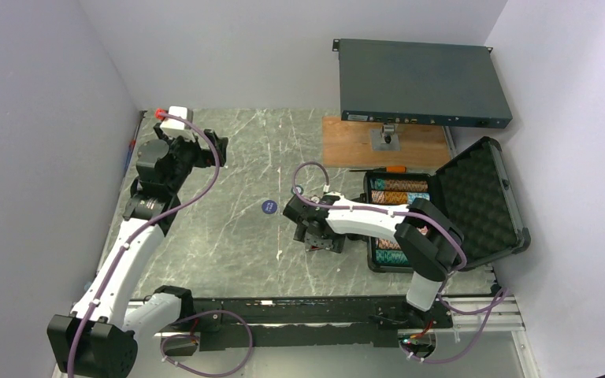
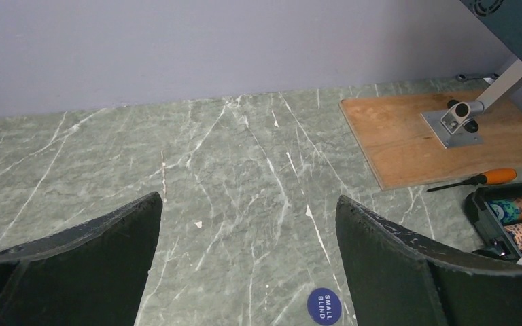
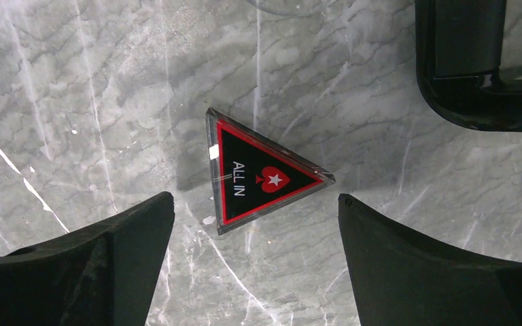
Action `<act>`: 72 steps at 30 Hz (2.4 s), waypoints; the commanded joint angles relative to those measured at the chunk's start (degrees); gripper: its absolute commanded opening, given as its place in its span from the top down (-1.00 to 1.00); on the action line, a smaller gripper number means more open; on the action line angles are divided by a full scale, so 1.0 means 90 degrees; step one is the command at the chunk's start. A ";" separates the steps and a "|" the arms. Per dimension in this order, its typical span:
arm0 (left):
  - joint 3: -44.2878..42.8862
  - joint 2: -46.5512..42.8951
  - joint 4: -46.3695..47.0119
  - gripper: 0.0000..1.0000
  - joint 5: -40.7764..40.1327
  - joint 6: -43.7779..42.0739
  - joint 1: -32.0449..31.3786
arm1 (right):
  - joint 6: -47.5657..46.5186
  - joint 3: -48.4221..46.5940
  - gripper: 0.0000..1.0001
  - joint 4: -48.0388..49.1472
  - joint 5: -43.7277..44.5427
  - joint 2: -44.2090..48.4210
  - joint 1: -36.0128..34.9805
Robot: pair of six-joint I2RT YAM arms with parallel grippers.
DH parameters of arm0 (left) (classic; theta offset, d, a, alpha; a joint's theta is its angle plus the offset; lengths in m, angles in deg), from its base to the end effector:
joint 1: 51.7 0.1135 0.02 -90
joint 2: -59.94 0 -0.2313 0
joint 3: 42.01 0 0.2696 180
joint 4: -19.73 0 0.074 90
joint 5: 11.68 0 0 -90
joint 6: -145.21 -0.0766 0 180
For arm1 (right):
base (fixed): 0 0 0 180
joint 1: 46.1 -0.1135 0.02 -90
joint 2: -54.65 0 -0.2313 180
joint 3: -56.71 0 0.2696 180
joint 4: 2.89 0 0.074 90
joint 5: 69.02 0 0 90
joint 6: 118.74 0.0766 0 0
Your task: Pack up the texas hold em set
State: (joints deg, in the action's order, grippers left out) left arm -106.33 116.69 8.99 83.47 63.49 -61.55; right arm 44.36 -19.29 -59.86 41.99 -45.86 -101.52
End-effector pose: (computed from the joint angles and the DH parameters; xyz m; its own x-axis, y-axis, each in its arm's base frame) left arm 0.3047 -0.0599 0.3341 -0.0912 -0.1297 -0.9873 0.2481 0.9572 -0.1487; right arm 0.2094 0.2553 0.0852 -0.8697 0.3121 -0.3823 0.3224 0.9458 0.0387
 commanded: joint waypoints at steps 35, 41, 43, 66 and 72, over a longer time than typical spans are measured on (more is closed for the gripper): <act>-0.0264 -0.0172 0.0157 -0.98 0.0271 0.0141 -0.0019 | -0.0572 0.0414 -0.44 0.0671 0.0315 -0.0184 0.0112; -0.0268 -0.0163 0.0161 -0.98 0.0287 0.0137 -0.0019 | -0.0730 0.0348 -0.22 0.0645 0.0370 -0.0175 0.0116; -0.0268 -0.0166 0.0170 -0.98 0.0287 0.0145 -0.0019 | -0.0760 0.0330 -0.08 0.0643 0.0387 -0.0135 0.0113; -0.0272 -0.0056 0.0170 -0.98 0.0367 0.0193 -0.0019 | -0.1767 0.0190 0.21 0.0103 0.2313 0.1517 0.0245; -0.0260 -0.0098 0.0199 -0.98 0.0445 0.0261 -0.0019 | -0.2223 0.0838 0.22 -0.0575 0.2781 0.2767 0.1410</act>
State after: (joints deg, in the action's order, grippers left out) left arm -106.35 116.12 9.01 86.12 64.95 -61.55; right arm 27.84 -14.85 -58.38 60.61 -29.05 -95.68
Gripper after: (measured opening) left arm 0.992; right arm 0.604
